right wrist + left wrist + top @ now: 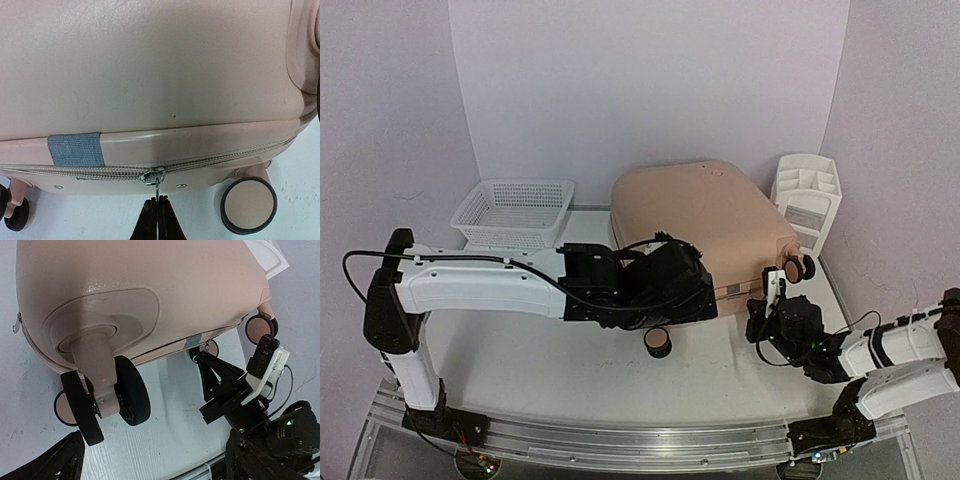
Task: Open, take out, and arrange the luggage
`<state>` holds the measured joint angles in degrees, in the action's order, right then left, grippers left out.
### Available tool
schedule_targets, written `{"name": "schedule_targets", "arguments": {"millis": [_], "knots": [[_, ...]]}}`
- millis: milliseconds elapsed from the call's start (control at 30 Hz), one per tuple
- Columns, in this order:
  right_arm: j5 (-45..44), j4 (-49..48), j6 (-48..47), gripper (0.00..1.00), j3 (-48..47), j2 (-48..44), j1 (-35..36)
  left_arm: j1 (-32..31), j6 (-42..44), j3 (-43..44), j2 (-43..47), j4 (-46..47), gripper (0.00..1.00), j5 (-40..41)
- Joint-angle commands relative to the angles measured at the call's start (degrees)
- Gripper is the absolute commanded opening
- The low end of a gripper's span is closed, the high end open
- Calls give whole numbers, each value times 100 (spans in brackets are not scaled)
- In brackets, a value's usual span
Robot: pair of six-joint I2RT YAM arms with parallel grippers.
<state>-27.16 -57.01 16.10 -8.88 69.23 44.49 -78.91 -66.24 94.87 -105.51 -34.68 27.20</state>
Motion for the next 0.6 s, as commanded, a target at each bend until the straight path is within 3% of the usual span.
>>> {"name": "schedule_targets", "arguments": {"millis": [0,167,300,400,500,567], "knots": [[-78,418,-13,0,27,-207,-10,-10,-55,904,-419,-882,100,359],[-66,461,-2,0,44,-277,-10,53,-430,1825,-1075,-2137,100,610],[-45,483,7,0,62,-320,-11,161,-470,1891,-1235,-2223,99,672],[-32,519,16,0,62,-344,-15,313,-441,1867,-1300,-2233,93,713],[11,552,40,0,58,-358,-9,424,-452,1732,-1255,-2231,74,970],[40,596,64,0,47,-362,-10,472,-275,1725,-1226,-2224,57,1154]]}}
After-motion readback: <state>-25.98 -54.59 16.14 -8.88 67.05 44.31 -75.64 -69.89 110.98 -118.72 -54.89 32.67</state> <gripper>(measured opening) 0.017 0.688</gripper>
